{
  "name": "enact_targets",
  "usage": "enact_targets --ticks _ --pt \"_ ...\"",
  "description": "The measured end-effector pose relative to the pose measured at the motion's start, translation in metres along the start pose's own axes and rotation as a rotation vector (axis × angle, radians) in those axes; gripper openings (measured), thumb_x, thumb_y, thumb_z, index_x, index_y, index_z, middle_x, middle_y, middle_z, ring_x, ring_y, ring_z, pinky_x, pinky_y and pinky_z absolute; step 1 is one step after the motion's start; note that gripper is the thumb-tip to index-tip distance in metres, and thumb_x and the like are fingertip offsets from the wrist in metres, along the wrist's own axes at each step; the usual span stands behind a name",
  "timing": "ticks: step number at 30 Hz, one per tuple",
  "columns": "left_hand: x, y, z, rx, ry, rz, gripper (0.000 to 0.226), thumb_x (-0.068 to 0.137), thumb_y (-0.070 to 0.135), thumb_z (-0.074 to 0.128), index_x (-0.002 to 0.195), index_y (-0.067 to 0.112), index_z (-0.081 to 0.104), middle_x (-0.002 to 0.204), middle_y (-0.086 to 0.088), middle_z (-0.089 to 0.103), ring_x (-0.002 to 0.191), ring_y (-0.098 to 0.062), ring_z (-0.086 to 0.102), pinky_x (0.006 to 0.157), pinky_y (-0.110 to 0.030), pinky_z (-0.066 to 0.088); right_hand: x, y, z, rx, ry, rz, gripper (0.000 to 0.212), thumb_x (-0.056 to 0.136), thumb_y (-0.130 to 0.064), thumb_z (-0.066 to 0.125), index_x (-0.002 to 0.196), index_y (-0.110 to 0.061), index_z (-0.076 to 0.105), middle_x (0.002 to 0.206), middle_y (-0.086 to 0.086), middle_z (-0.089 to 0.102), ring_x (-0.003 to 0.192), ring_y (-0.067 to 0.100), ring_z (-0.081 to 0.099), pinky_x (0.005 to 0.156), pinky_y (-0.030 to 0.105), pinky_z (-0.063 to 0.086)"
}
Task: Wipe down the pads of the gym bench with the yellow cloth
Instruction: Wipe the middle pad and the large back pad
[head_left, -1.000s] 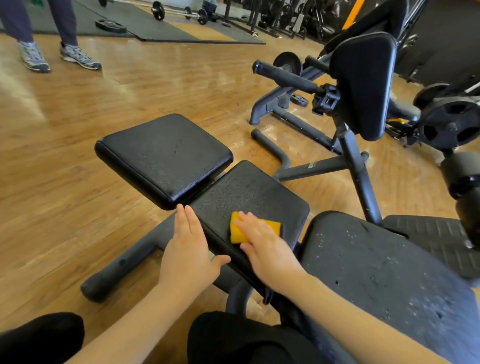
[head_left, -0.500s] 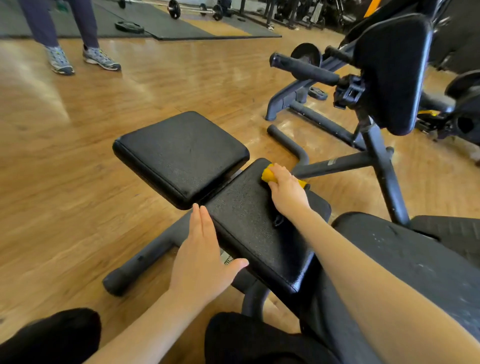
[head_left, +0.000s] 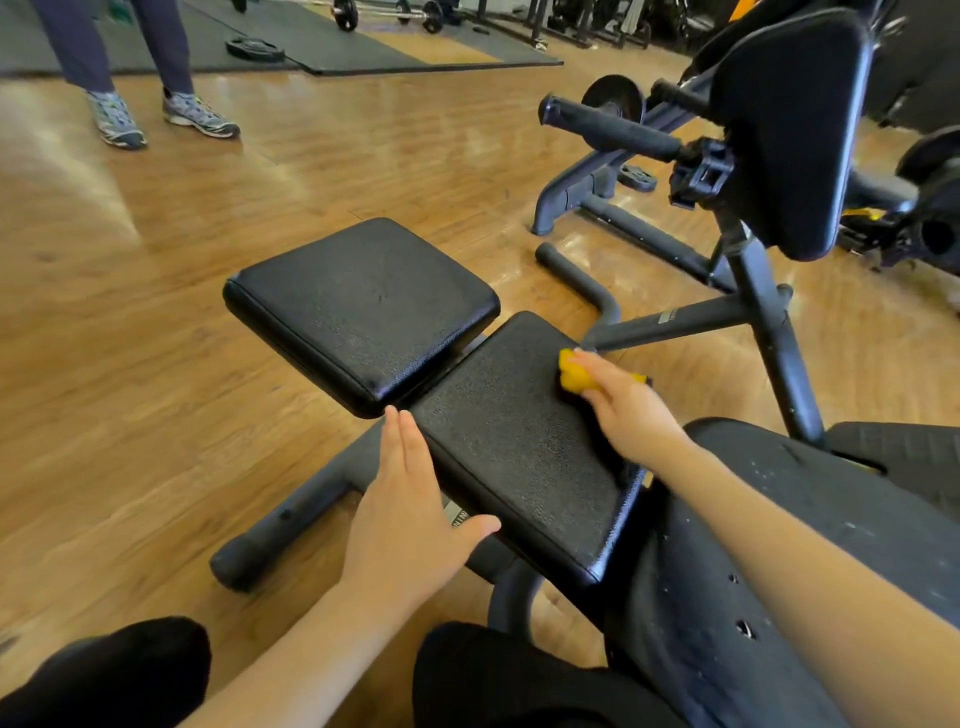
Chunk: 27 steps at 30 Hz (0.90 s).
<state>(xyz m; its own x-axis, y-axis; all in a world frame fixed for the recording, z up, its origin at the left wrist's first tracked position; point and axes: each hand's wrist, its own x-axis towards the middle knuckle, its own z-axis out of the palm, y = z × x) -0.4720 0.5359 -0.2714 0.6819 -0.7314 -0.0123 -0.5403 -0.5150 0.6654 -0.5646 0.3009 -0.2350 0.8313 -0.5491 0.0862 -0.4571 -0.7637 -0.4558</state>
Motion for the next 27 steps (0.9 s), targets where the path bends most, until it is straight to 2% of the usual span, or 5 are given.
enact_targets --ticks 5,14,20,24,27 --pt "0.001 0.002 0.000 0.026 -0.005 -0.013 0.125 0.068 0.058 0.067 0.140 0.017 -0.025 0.150 0.001 -0.028 0.142 -0.019 0.011 0.105 -0.031 0.032 0.040 0.036 -0.015 -0.005 0.024 0.375 0.032 0.096 -0.028 0.039 0.122 -0.012 0.049 0.120 0.017 0.057 0.111 0.034 0.051 0.079 0.032 0.036" --pt "0.002 0.001 0.005 0.054 0.025 0.011 0.126 0.068 0.063 0.064 0.131 0.017 -0.035 0.151 -0.001 -0.027 0.143 -0.017 0.002 0.106 -0.028 0.030 0.013 0.051 -0.035 0.032 -0.089 0.286 0.030 0.093 -0.029 0.048 0.116 -0.012 0.053 0.111 0.012 0.060 0.104 0.027 0.054 0.089 0.038 0.040" --pt "0.003 0.002 0.009 0.060 0.041 -0.004 0.127 0.068 0.059 0.067 0.137 0.013 -0.029 0.151 -0.004 -0.027 0.143 -0.018 -0.002 0.112 -0.030 0.026 0.070 0.012 -0.014 -0.057 -0.089 0.232 0.035 0.096 -0.031 0.041 0.107 0.000 0.052 0.092 0.014 0.057 0.082 0.027 0.053 0.055 0.026 0.039" --pt "0.002 0.003 0.010 0.079 0.048 0.003 0.128 0.068 0.060 0.066 0.136 0.012 -0.032 0.150 -0.004 -0.029 0.142 -0.016 -0.006 0.110 -0.024 0.021 0.119 -0.017 0.008 -0.033 -0.072 0.175 0.040 0.096 -0.033 0.040 0.122 -0.004 0.048 0.118 0.017 0.056 0.104 0.031 0.053 0.079 0.033 0.037" --pt "0.002 0.002 0.010 0.092 0.057 0.015 0.128 0.068 0.060 0.066 0.136 0.011 -0.032 0.150 -0.005 -0.028 0.143 -0.017 -0.003 0.109 -0.023 0.021 0.114 -0.011 0.006 0.023 -0.079 0.178 0.039 0.095 -0.034 0.043 0.124 -0.010 0.048 0.115 0.015 0.058 0.097 0.028 0.054 0.078 0.034 0.040"
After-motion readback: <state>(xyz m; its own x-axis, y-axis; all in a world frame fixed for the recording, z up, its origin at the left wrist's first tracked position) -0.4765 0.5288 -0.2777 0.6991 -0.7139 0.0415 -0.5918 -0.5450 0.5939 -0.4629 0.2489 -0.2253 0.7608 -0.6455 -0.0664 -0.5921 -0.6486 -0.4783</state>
